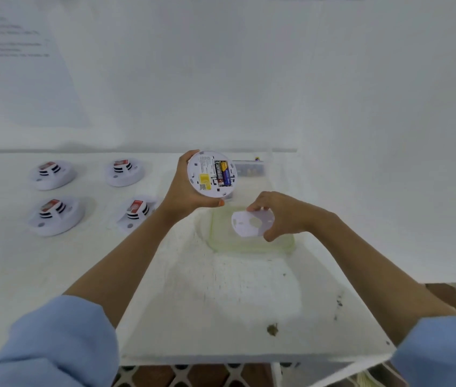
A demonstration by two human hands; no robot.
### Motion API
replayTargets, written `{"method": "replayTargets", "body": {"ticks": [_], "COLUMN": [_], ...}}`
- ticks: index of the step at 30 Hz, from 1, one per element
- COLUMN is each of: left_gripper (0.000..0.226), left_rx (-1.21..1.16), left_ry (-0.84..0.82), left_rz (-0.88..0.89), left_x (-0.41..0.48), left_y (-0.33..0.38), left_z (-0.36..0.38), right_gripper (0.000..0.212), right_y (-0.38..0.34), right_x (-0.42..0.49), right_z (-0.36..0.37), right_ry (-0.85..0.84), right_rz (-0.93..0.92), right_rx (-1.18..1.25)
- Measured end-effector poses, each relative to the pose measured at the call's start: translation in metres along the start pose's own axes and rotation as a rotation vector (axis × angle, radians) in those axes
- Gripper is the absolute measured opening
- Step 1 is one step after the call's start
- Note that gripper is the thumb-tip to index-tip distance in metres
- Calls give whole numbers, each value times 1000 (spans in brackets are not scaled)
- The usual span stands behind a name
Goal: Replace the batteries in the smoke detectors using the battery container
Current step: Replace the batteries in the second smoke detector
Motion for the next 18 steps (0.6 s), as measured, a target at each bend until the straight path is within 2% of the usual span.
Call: {"method": "replayTargets", "body": {"ticks": [5, 8, 10, 12, 15, 18], "left_gripper": [98, 98, 100, 101, 101, 106], "left_rx": [-58, -87, -105, -138, -179, -189], "left_ry": [18, 23, 13, -4, -38, -85], "left_rz": [-21, -23, -21, -16, -21, -37], "left_x": [-18, -22, -22, -19, -11, -2], "left_y": [9, 14, 18, 21, 22, 18], "left_z": [8, 11, 15, 19, 23, 20], "right_gripper": [58, 41, 39, 45, 56, 58], "right_y": [5, -6, -20, -34, -43, -38], "right_x": [-4, -13, -15, -9, 5, 16], "right_z": [5, -26, -44, -49, -49, -56], "right_ry": [-34, 226, 326, 294, 230, 237], "right_rz": [19, -86, -167, -195, -188, -169], "right_rx": [55, 306, 472, 519, 446, 488]}}
Point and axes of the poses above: each hand's wrist, its own x-axis towards the middle knuckle, its own z-axis out of the palm, y = z × x, the point moved 6 cm from there along x, towards the middle knuckle, and after that the axes turned 11 degrees about z, right-handed, at the moved point
